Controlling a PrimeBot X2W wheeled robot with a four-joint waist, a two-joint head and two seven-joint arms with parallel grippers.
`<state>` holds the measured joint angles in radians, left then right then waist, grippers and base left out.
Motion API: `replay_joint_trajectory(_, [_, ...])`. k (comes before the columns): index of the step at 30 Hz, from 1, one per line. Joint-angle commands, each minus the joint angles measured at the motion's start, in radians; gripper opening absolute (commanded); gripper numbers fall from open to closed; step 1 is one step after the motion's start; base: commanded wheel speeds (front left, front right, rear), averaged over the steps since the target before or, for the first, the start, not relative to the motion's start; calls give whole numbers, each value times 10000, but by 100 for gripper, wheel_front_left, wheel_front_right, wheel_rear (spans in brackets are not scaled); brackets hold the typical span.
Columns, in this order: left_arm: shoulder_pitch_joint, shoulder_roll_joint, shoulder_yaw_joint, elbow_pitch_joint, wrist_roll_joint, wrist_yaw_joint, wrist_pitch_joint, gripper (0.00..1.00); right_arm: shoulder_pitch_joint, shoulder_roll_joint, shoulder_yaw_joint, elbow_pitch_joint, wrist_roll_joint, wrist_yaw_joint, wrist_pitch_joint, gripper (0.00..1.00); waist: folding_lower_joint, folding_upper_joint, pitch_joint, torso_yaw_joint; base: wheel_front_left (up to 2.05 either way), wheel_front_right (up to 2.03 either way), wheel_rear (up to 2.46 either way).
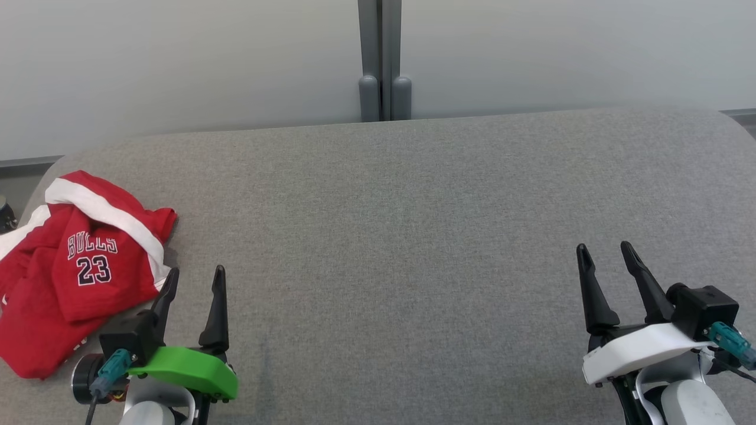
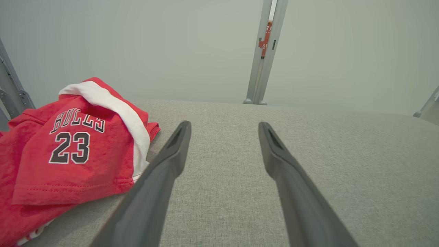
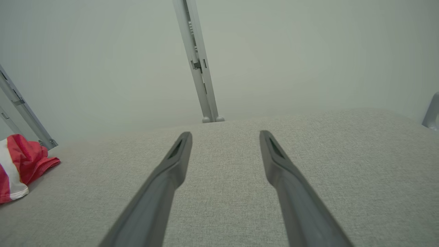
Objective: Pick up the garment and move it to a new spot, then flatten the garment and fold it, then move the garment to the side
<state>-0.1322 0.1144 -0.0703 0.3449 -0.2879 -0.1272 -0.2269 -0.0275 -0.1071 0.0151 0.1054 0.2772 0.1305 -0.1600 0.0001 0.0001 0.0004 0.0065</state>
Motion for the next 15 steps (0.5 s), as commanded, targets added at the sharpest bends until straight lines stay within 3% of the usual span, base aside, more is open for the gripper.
replay_joint_trajectory(1, [-130,9,9,40,238,-21,-81,100,65,-1,-19,-41,-243,3,-82,100,-1,-1,1,5,0,0,0])
replay_joint_trajectory(15, [-190,-57,158,381,1161,-32,-334,100,189,128,-102,-23,-1085,2,-249,100,-1,-1,13,13,0,0,0])
